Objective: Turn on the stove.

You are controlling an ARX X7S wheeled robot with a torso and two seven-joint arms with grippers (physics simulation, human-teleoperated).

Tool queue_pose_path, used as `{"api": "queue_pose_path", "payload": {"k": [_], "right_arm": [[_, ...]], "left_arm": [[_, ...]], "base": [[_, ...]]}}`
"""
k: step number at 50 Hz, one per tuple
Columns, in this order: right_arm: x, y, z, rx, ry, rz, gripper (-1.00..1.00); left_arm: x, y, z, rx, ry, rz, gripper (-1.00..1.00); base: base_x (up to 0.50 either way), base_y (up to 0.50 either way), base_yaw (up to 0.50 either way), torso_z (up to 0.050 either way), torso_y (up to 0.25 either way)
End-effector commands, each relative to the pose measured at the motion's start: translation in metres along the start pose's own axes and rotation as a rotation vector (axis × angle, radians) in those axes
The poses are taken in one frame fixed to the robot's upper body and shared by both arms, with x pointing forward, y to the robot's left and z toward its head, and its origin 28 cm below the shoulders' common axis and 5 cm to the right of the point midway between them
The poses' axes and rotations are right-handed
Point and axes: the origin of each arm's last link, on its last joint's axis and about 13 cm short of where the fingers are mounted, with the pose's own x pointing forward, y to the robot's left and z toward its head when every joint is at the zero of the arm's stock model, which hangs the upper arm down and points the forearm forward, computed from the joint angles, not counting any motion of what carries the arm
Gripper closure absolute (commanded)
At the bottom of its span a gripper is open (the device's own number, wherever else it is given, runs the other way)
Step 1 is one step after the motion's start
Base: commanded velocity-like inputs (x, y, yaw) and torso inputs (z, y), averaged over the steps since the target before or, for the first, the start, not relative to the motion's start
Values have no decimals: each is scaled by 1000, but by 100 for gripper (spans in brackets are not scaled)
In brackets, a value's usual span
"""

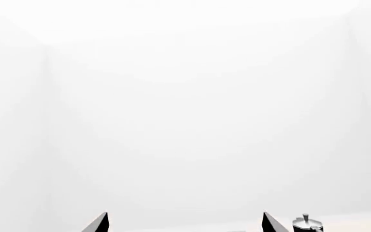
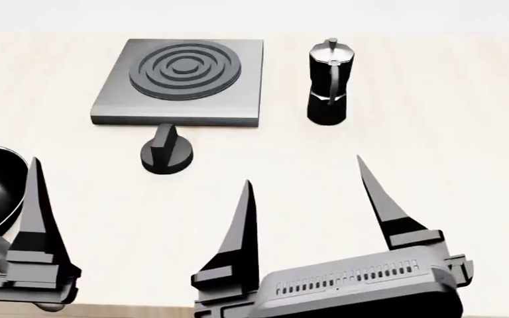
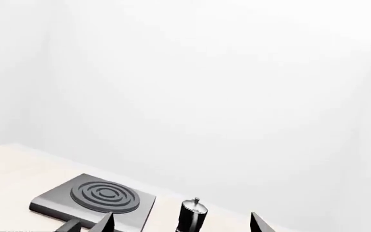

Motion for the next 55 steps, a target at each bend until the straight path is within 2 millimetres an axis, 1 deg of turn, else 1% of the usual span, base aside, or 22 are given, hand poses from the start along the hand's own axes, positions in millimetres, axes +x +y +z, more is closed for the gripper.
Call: {"api": "queue_pose_path", "payload": {"k": [1,15,55], "right_arm": [[-2,0,5,-25,-9,5,-100],[-1,0,2,-27,-6,10,-100],[-1,2,4,-28,-10,28,-100]], "left_arm": [[0,0,3,0,-10,-3,-100],[0,0,3,3,-7,-1,-100],[-1,1,5,16,-10,8,-100]], "base": [[0,0,0,0,0],[0,178,0,0,0],[0,182,0,0,0]]}}
